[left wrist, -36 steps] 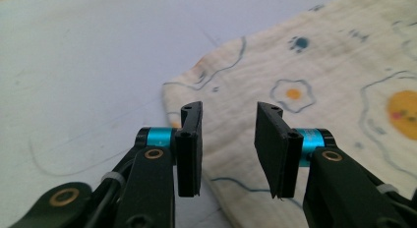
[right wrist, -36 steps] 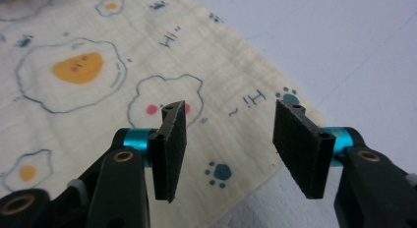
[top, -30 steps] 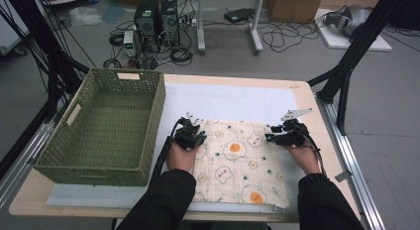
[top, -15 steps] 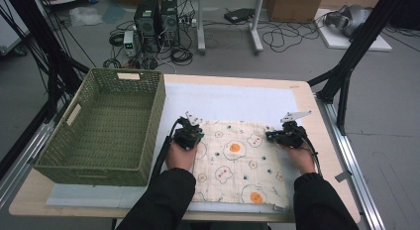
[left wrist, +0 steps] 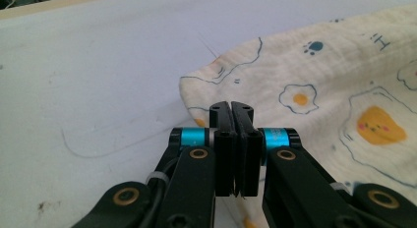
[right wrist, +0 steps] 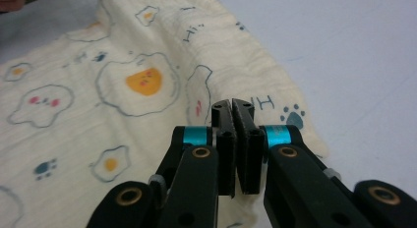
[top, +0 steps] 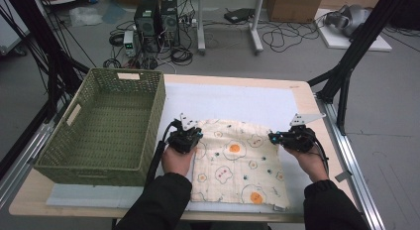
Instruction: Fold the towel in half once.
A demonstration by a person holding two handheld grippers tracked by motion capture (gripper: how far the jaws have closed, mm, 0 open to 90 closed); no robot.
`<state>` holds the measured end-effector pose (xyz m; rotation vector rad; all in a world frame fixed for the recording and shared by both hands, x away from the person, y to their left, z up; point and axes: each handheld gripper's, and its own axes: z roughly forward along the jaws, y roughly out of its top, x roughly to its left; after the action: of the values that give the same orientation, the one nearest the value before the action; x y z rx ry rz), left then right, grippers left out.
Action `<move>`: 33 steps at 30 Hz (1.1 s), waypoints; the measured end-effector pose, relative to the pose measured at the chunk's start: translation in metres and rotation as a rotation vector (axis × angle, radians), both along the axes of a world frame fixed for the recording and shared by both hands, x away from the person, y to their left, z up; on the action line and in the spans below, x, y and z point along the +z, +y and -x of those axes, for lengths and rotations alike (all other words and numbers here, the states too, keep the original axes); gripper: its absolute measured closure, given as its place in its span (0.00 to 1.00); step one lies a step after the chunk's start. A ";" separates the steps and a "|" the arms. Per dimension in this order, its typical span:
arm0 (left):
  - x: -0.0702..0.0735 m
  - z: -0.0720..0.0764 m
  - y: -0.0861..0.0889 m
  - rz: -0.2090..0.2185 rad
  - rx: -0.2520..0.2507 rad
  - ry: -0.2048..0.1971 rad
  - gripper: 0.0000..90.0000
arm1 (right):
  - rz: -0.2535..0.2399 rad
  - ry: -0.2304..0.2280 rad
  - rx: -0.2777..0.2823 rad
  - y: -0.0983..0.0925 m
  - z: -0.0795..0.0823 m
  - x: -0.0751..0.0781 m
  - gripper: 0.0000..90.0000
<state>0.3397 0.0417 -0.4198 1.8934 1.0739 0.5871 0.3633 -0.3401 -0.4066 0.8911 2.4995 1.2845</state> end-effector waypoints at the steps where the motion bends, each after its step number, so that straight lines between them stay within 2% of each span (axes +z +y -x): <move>1: 0.000 0.003 0.000 0.002 -0.005 -0.003 0.98 | -0.007 -0.002 0.005 -0.001 0.005 0.001 0.98; 7: 0.001 0.033 0.003 -0.005 -0.053 -0.033 0.97 | -0.023 -0.011 0.039 -0.004 0.032 0.001 0.98; 8: 0.001 0.038 0.004 -0.014 -0.064 -0.038 0.97 | -0.024 -0.003 0.048 -0.004 0.041 0.001 0.98; 11: -0.004 0.051 0.006 -0.020 -0.091 -0.027 0.97 | -0.035 0.011 0.072 -0.004 0.056 -0.005 0.98; 15: -0.017 0.062 0.011 -0.014 -0.121 0.038 0.96 | 0.016 0.058 0.091 -0.005 0.070 -0.024 0.98; 17: -0.020 0.063 0.012 -0.008 -0.131 0.063 0.91 | 0.009 0.087 0.086 -0.007 0.072 -0.032 0.97; 18: -0.019 0.064 0.013 -0.005 -0.137 0.058 0.88 | -0.002 0.095 0.087 -0.008 0.072 -0.034 0.95; 20: -0.015 0.063 0.014 0.018 -0.142 0.060 0.80 | -0.008 0.072 0.080 -0.009 0.072 -0.030 0.89; 22: -0.010 0.061 0.013 0.020 -0.147 0.048 0.74 | -0.030 0.056 0.066 -0.010 0.070 -0.022 0.82; 24: -0.005 0.057 0.012 0.043 -0.147 0.055 0.69 | -0.017 0.035 0.055 -0.010 0.066 -0.016 0.77; 26: -0.002 0.052 0.011 0.043 -0.144 0.047 0.67 | 0.003 0.030 0.028 -0.009 0.061 -0.013 0.69; 29: -0.002 0.042 0.007 0.041 -0.154 0.077 0.65 | 0.022 0.026 -0.004 -0.009 0.050 -0.015 0.60; 33: -0.008 0.026 0.002 0.042 -0.151 0.145 0.65 | 0.022 0.078 -0.023 -0.010 0.039 -0.024 0.52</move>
<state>0.3134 0.0435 -0.4280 1.9839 1.0148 0.3438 0.3241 -0.3502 -0.4303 0.9809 2.5492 1.2363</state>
